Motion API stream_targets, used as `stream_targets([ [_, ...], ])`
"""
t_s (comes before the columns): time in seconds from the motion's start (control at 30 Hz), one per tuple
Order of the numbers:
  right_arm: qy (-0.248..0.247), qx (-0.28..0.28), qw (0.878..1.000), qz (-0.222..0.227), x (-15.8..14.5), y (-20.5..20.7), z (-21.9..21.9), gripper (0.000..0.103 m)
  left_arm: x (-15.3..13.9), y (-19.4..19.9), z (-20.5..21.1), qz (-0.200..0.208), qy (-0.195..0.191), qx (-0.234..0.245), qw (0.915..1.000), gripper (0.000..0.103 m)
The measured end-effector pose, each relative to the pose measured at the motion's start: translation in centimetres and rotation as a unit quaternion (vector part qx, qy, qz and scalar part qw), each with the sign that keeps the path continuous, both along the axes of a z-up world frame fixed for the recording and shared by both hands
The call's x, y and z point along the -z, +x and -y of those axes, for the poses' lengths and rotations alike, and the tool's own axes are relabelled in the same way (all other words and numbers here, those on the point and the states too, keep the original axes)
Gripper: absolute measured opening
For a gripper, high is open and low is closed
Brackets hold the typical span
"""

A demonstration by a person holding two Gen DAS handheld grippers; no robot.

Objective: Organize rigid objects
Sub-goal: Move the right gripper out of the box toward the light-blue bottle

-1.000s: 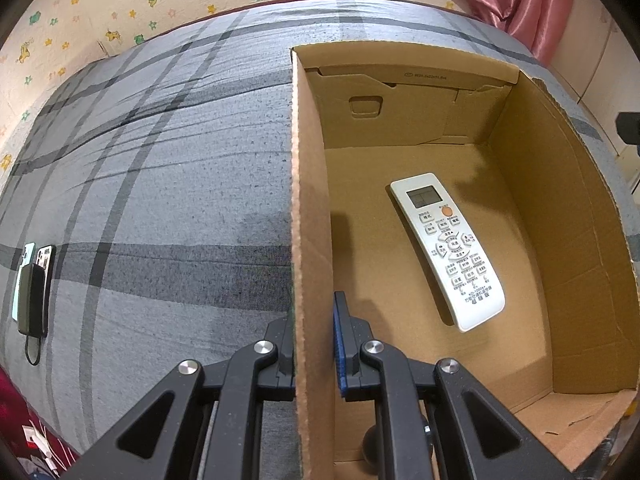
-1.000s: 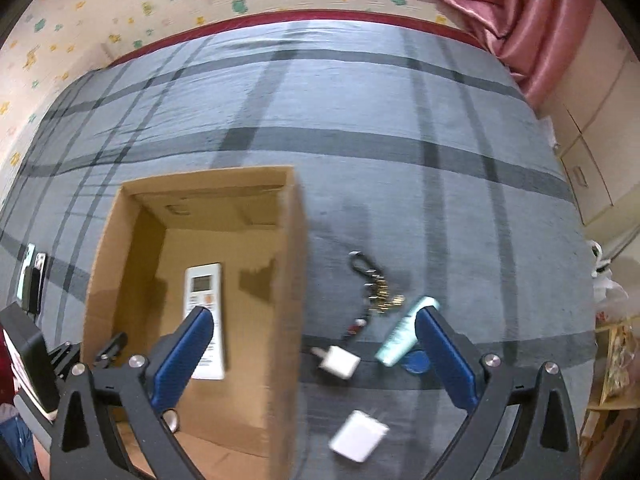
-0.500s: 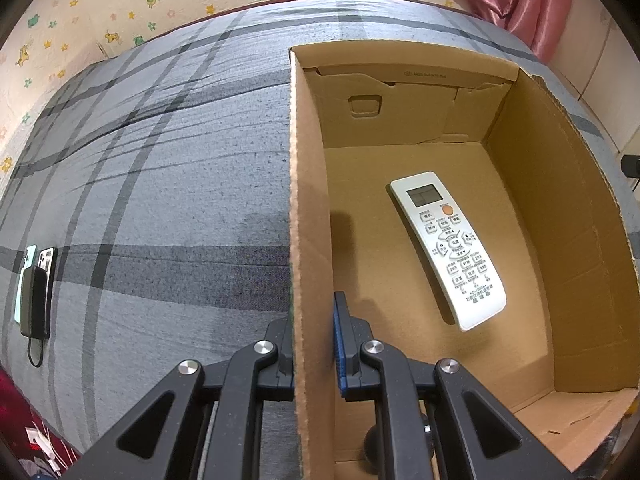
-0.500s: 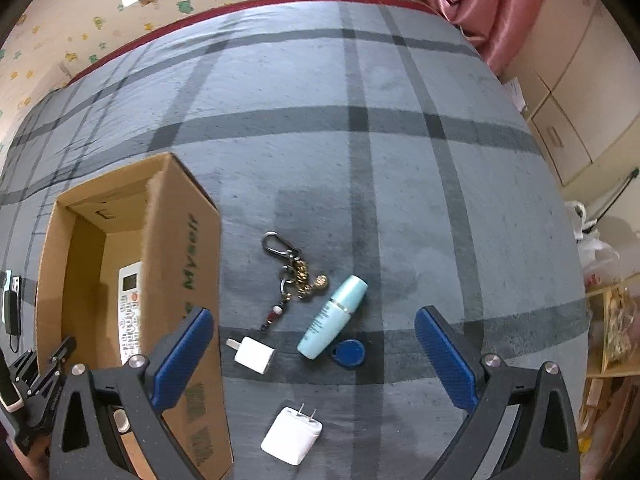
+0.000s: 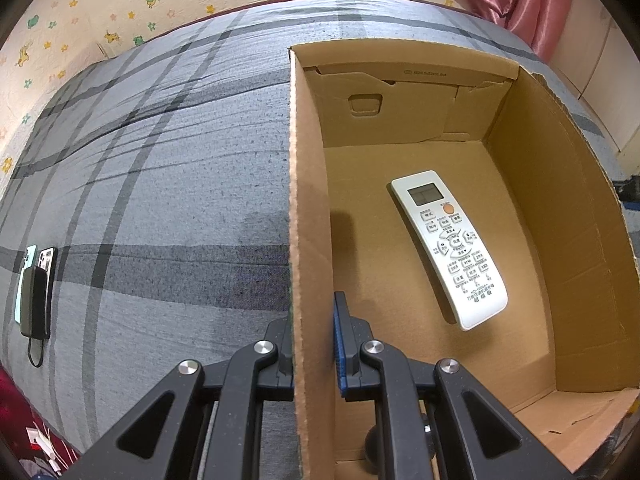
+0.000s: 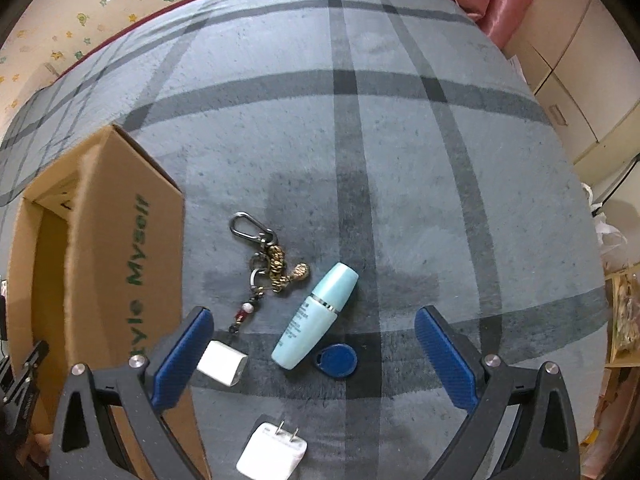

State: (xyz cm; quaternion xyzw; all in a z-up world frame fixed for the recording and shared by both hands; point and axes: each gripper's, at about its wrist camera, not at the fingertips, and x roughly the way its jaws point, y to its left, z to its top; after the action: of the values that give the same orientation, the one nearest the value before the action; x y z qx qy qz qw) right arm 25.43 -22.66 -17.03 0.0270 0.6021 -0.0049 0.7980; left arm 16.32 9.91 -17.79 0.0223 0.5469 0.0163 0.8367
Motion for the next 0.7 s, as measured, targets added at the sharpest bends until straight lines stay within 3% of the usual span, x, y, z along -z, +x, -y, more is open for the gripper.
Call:
stream_targets([
  [0.33, 0.005, 0.018, 1.000, -0.020, 4.1, 0.7, 1.1, 0.103, 0.0, 0.1, 0.0, 0.000, 0.002, 0.000, 1.0000, 0.013],
  [0.7, 0.003, 0.024, 0.999, -0.034, 6.1, 1.4, 1.6, 0.101, 0.0, 0.1, 0.1, 0.000, 0.003, 0.000, 1.0000, 0.013],
])
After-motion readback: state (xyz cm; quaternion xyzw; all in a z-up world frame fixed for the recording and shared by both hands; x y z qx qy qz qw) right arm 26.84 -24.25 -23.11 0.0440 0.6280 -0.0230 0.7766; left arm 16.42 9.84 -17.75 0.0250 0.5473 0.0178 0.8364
